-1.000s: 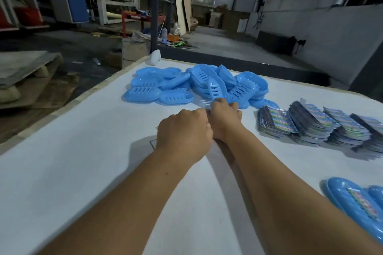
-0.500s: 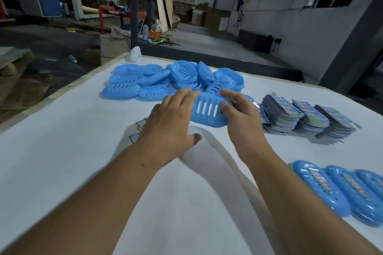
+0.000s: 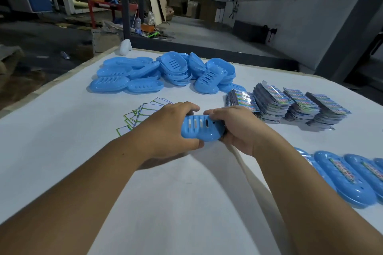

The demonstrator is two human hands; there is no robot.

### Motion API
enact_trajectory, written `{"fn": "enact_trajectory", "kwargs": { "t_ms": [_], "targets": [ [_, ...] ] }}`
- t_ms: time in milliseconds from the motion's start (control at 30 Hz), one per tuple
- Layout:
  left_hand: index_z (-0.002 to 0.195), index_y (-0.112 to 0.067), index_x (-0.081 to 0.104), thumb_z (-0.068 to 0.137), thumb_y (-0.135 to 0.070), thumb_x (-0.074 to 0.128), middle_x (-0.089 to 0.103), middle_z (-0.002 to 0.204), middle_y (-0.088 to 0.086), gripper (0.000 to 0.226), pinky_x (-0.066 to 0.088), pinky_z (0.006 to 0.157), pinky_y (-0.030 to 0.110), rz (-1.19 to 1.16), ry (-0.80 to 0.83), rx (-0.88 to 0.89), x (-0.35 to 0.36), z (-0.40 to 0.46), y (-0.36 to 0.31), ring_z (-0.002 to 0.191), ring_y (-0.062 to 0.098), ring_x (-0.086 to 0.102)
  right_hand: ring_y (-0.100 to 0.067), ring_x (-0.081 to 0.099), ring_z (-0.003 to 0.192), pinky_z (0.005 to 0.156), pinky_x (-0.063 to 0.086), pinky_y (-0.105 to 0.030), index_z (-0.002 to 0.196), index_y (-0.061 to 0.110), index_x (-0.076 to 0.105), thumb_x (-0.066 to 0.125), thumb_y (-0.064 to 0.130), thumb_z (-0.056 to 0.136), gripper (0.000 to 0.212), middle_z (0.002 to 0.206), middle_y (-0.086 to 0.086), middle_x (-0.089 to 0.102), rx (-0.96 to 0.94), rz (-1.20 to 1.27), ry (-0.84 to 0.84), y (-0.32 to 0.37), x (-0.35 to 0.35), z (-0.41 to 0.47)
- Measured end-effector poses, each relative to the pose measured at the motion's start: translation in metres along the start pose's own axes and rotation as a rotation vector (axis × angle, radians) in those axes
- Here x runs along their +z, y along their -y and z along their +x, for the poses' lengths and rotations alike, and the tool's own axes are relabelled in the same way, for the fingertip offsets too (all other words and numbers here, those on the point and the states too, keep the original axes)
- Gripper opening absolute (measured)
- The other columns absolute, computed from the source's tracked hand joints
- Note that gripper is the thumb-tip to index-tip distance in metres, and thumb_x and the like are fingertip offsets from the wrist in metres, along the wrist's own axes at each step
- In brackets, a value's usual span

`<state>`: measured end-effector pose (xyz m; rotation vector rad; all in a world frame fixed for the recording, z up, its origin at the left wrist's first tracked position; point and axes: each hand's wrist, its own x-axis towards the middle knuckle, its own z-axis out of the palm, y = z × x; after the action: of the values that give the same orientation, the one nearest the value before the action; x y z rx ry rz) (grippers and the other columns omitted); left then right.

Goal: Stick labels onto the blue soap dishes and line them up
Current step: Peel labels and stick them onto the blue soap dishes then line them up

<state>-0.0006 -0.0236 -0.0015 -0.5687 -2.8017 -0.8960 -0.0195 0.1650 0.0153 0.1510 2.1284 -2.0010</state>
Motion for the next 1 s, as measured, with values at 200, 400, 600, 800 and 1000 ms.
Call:
{"fn": "enact_trajectory", "kwargs": {
  "t_ms": [200, 400, 600, 800, 1000],
  "targets": [
    [0.127, -0.047, 0.048, 0.07, -0.052, 0.083, 0.053, 0.105, -0.026, 0.067, 0.044, 0.072, 0.014, 0.001, 0.069, -0.031, -0.003, -0.004, -0.003, 0.092, -0.008, 0.054, -0.019, 0.067, 0.067, 0.061, 0.058, -0.03, 0.093, 0.011, 0.079, 0.068, 0.023, 0.094, 0.016, 0.083, -0.012, 0.075, -0.121, -0.359, -0.024, 0.0, -0.002, -0.002],
    [0.12, -0.048, 0.048, 0.072, -0.053, 0.08, 0.052, 0.104, -0.023, 0.058, 0.04, 0.066, 0.017, 0.049, 0.112, -0.045, -0.003, -0.004, -0.006, 0.088, -0.006, 0.053, -0.012, 0.07, 0.063, 0.057, 0.062, -0.031, 0.083, 0.021, 0.081, 0.075, 0.023, 0.089, 0.009, 0.076, -0.003, 0.077, -0.201, -0.503, -0.07, -0.002, -0.001, -0.002],
    [0.124, -0.047, 0.049, 0.075, -0.056, 0.076, 0.051, 0.106, -0.021, 0.056, 0.038, 0.067, 0.016, 0.077, 0.151, -0.04, -0.002, -0.005, -0.006, 0.092, -0.008, 0.049, -0.008, 0.068, 0.08, 0.061, 0.046, -0.021, 0.089, 0.023, 0.077, 0.073, 0.029, 0.088, 0.007, 0.085, 0.012, 0.075, -0.346, -0.741, -0.236, -0.005, -0.006, 0.005],
    [0.131, -0.046, 0.047, 0.082, -0.061, 0.069, 0.051, 0.123, -0.018, 0.056, 0.04, 0.081, 0.026, 0.121, 0.172, -0.057, -0.003, -0.005, -0.007, 0.106, 0.003, 0.048, -0.04, 0.047, 0.121, 0.1, 0.03, -0.039, 0.128, 0.016, 0.064, 0.059, 0.024, 0.096, 0.034, 0.133, -0.015, 0.057, -0.389, -1.128, -0.608, -0.007, -0.032, 0.02],
    [0.13, -0.047, 0.047, 0.082, -0.062, 0.068, 0.05, 0.126, -0.019, 0.055, 0.039, 0.084, 0.027, 0.124, 0.176, -0.057, -0.003, -0.006, -0.007, 0.108, 0.003, 0.047, -0.036, 0.053, 0.099, 0.084, 0.034, -0.037, 0.094, 0.008, 0.061, 0.05, 0.019, 0.095, 0.015, 0.105, -0.014, 0.066, -0.278, -1.216, -0.562, -0.012, -0.045, 0.029]
  ]
}}
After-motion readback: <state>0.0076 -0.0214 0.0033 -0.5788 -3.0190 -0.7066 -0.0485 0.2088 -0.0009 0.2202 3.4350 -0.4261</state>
